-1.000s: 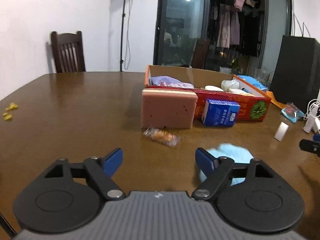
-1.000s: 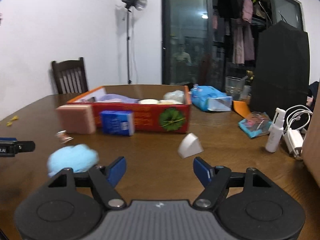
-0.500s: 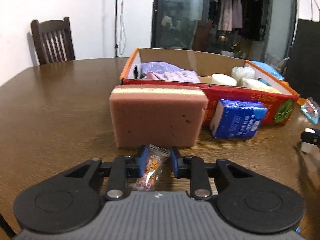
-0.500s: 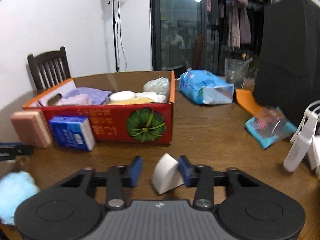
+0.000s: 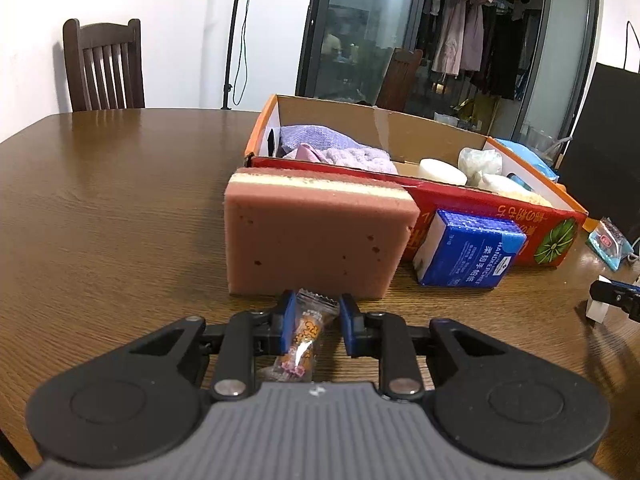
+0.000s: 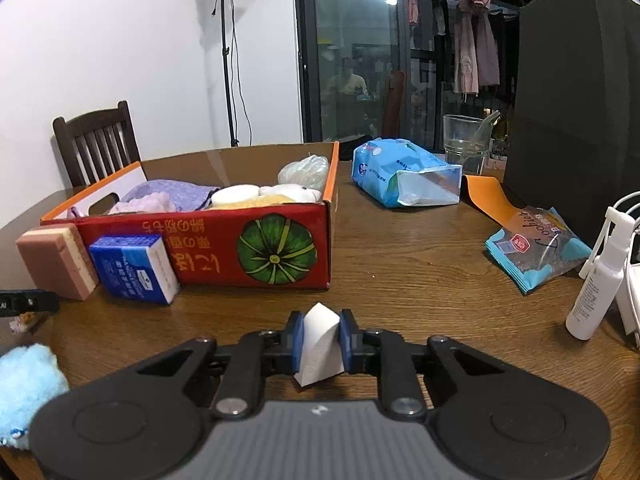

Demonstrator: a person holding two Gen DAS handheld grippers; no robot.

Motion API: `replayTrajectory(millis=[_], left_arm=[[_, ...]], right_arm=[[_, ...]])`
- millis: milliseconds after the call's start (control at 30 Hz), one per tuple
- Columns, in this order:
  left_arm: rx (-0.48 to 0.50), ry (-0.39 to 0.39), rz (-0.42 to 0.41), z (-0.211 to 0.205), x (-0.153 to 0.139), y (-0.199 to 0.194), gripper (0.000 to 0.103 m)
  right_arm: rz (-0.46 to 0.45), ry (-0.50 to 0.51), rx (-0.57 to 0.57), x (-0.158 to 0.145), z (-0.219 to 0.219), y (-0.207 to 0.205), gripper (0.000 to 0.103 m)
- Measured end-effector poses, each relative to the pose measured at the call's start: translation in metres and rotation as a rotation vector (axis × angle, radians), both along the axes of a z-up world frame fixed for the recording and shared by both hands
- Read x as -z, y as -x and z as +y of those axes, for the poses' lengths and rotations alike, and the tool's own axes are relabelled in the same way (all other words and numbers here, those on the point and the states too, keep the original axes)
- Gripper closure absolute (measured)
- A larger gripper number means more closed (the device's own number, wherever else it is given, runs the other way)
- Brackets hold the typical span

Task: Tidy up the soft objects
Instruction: 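Grasp the orange snack packet with the left gripper while the right gripper grasps the white foam wedge, then carry the snack packet and foam wedge into the box and open both grippers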

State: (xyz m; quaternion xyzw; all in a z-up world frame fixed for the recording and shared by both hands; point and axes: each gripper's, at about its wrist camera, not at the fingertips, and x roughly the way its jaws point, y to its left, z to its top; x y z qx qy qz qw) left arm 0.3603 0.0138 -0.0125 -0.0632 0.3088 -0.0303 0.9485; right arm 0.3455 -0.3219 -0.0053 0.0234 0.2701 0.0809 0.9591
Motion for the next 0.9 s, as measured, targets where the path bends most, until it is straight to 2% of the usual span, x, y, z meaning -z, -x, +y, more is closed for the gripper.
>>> replayTrajectory(millis=[100,200,300,400,533,733,833,900], left_arm=[[-0.017,-0.039,0.008,-0.004,-0.006,0.008,0.082],[0.017,0.001,-0.039,-0.006,-0.025,0.042,0.082],[0.038,0.046,-0.088,-0.009,-0.043,0.089,0.082],[0.078,0.113,-0.1,-0.012,-0.055,0.122,0.082],[0.106,0.08,-0.161,-0.023,-0.072,0.149,0.082],[0.122,0.105,-0.184,-0.023,-0.085,0.148,0.082],[0.168,0.13,-0.195,-0.022,-0.101,0.123,0.082],[0.2,0.15,-0.189,-0.022,-0.117,0.09,0.082]], right_arm=[[-0.013,-0.003,0.019,-0.007,-0.002,0.007,0.086],[-0.061,-0.027,-0.013,-0.024,-0.001,0.038,0.086],[-0.075,-0.048,-0.055,-0.033,0.002,0.076,0.085],[-0.072,-0.061,-0.098,-0.037,0.007,0.108,0.085],[-0.1,-0.049,-0.135,-0.047,0.018,0.133,0.085],[-0.143,-0.071,-0.165,-0.061,0.023,0.145,0.085],[-0.155,-0.056,-0.193,-0.072,0.026,0.129,0.085],[-0.17,-0.042,-0.235,-0.087,0.029,0.106,0.085]])
